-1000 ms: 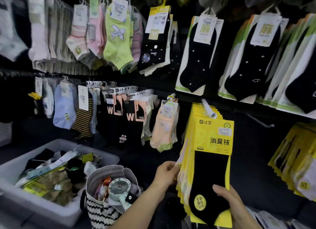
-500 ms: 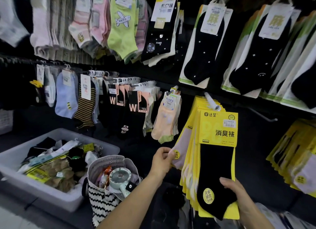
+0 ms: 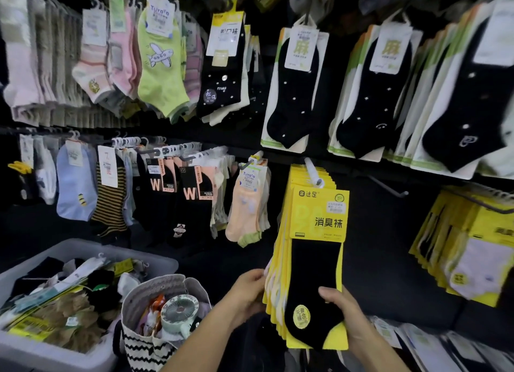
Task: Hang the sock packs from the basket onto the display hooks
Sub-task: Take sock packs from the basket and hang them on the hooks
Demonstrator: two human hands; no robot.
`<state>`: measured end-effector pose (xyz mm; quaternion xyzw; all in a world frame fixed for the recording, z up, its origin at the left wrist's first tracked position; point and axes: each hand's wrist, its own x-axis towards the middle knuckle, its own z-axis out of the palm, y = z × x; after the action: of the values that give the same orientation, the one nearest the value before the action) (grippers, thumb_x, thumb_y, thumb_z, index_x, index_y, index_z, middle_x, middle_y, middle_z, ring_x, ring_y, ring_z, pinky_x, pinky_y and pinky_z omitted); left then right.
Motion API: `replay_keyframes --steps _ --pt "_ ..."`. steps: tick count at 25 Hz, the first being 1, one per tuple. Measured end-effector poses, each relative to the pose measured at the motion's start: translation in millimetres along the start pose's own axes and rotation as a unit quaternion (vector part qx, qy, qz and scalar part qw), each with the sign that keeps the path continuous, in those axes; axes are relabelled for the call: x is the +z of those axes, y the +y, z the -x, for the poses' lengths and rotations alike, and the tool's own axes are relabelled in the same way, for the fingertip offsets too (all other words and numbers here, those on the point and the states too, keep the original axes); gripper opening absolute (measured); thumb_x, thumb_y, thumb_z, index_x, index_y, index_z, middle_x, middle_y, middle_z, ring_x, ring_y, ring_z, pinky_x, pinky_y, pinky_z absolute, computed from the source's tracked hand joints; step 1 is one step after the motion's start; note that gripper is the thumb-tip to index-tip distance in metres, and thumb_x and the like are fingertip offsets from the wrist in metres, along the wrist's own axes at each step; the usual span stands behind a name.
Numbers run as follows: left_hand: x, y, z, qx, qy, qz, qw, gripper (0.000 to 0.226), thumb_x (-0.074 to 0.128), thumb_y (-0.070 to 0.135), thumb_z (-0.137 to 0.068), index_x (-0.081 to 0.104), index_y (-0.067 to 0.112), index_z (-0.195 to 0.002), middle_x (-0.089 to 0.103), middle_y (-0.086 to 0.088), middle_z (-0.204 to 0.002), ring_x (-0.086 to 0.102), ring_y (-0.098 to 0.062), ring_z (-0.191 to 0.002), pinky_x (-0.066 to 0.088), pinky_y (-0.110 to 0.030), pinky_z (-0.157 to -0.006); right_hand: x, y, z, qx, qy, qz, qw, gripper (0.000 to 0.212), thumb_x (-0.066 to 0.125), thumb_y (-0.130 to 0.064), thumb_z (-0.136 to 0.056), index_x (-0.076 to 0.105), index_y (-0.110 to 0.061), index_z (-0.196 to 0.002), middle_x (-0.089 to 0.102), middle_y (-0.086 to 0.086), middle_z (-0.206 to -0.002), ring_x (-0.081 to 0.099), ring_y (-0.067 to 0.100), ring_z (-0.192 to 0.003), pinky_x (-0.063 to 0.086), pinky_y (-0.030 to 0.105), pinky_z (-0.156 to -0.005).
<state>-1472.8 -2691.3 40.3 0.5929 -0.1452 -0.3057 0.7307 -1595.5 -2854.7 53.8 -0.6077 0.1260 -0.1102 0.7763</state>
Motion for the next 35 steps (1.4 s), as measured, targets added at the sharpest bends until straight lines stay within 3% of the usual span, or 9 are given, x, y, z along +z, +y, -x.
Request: replay_keyframes --steps 4,9,11,15,21,25,29,32,35 --pt "0 -8 -12 -0.079 -0.034 0.124 0.989 0.057 0.030 0.055 -0.095 0.063 0.014 -0.116 0.068 -0.014 -0.113 0.064 -0.030 -0.106 0.049 -0.046 -0.092 7 2 -7 -0.023 0.002 0.035 0.999 0.069 0.084 -0.021 -0.058 0.055 -0.019 -0.121 0.072 0.005 -0.102 0.068 0.026 -0.097 0.053 0.036 -0.074" --pt "14 7 -20 -0.043 0.069 -0.112 0.990 0.053 0.026 0.050 -0.098 0.053 0.015 -0.129 0.063 -0.009 -0.119 0.060 -0.022 -0.108 0.047 -0.039 -0.096 9 -9 -1 -0.075 -0.005 0.169 0.983 0.075 0.080 -0.060 -0.052 0.049 -0.045 -0.119 0.067 -0.024 -0.106 0.063 -0.002 -0.099 0.052 0.019 -0.075" --pt "20 21 -22 0.032 0.069 -0.120 0.990 0.054 0.027 0.052 -0.097 0.050 0.019 -0.132 0.060 -0.005 -0.125 0.058 -0.019 -0.113 0.044 -0.039 -0.102 8 -13 -4 -0.103 0.007 0.225 0.969 0.101 0.076 -0.070 -0.046 0.036 -0.044 -0.134 0.056 -0.022 -0.126 0.055 0.001 -0.116 0.051 0.025 -0.089" --pt "39 54 -22 0.112 0.055 -0.030 0.992 0.051 0.033 0.066 -0.087 0.069 0.035 -0.106 0.072 0.003 -0.106 0.067 -0.008 -0.096 0.054 -0.021 -0.074 9 -25 -16 -0.110 0.030 0.170 0.979 0.135 0.073 -0.077 -0.037 0.008 -0.037 -0.148 0.037 -0.009 -0.145 0.041 0.014 -0.130 0.037 0.041 -0.108" --pt "49 47 -21 0.076 0.032 0.030 0.996 0.073 0.032 0.077 -0.069 0.071 0.027 -0.106 0.073 -0.005 -0.104 0.068 -0.022 -0.098 0.052 -0.036 -0.086 29 -29 -35 -0.137 0.042 0.130 0.981 0.117 0.078 -0.069 -0.041 0.028 -0.037 -0.142 0.059 -0.018 -0.118 0.056 0.003 -0.109 0.047 0.026 -0.088" --pt "51 52 -13 0.074 0.041 0.014 0.996 0.069 0.025 0.068 -0.085 0.068 0.021 -0.111 0.071 -0.008 -0.107 0.066 -0.025 -0.102 0.050 -0.039 -0.092 31 -30 -34 -0.143 0.052 0.173 0.973 0.105 0.075 -0.064 -0.052 0.029 -0.031 -0.140 0.056 -0.015 -0.122 0.053 0.011 -0.118 0.045 0.030 -0.094" --pt "55 78 -13 0.174 0.015 0.021 0.984 0.067 0.023 0.062 -0.083 0.064 0.015 -0.108 0.075 -0.004 -0.092 0.071 -0.018 -0.087 0.055 -0.023 -0.066 20 -47 -32 -0.128 0.055 0.126 0.982 0.100 0.043 -0.083 -0.063 0.021 -0.034 -0.147 0.033 -0.024 -0.137 0.034 0.002 -0.127 0.023 0.028 -0.109" --pt "70 106 -17 0.189 0.008 0.060 0.980 0.058 0.022 0.053 -0.095 0.063 0.013 -0.107 0.074 -0.004 -0.087 0.071 -0.016 -0.079 0.057 -0.024 -0.064 29 -72 -38 -0.091 0.066 0.051 0.992 0.074 0.024 -0.080 -0.067 0.057 -0.041 -0.121 0.060 -0.021 -0.116 0.053 0.003 -0.111 0.040 0.025 -0.092" --pt "76 107 -18 0.188 0.014 0.037 0.981 0.057 0.021 0.049 -0.098 0.066 0.015 -0.102 0.075 -0.002 -0.088 0.071 -0.015 -0.079 0.057 -0.023 -0.066 39 -81 -38 -0.072 0.060 0.091 0.991 0.072 0.016 -0.074 -0.077 0.065 -0.034 -0.112 0.069 -0.014 -0.094 0.060 0.004 -0.095 0.042 0.022 -0.079"
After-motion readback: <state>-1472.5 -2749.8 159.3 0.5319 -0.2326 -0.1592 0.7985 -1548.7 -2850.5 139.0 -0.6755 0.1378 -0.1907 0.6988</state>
